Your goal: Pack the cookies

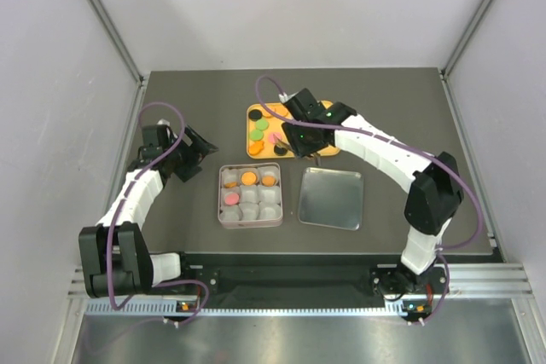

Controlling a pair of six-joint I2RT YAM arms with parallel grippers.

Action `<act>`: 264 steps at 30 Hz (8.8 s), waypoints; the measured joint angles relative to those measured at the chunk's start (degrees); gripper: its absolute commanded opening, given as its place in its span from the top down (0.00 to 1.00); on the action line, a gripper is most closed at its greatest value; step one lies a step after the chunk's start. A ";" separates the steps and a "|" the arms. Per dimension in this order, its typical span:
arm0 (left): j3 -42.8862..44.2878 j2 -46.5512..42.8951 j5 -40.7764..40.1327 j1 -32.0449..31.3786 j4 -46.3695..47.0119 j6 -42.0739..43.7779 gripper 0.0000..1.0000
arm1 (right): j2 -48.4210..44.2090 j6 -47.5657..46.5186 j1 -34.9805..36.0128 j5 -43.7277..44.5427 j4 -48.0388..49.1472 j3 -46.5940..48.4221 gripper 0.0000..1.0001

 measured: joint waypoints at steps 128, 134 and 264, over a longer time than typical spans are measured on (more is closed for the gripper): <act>-0.70 0.22 0.85 0.02 0.81 -1.03 0.06 | -4.94 3.72 24.79 1.09 -6.54 -2.60 0.60; -0.76 0.22 0.85 0.02 0.83 -1.03 0.06 | -4.92 3.72 24.79 1.05 -6.54 -2.60 0.56; -0.90 0.85 2.14 0.02 1.22 -1.07 0.06 | 6.19 -3.63 -2.95 -2.03 -3.69 14.27 0.65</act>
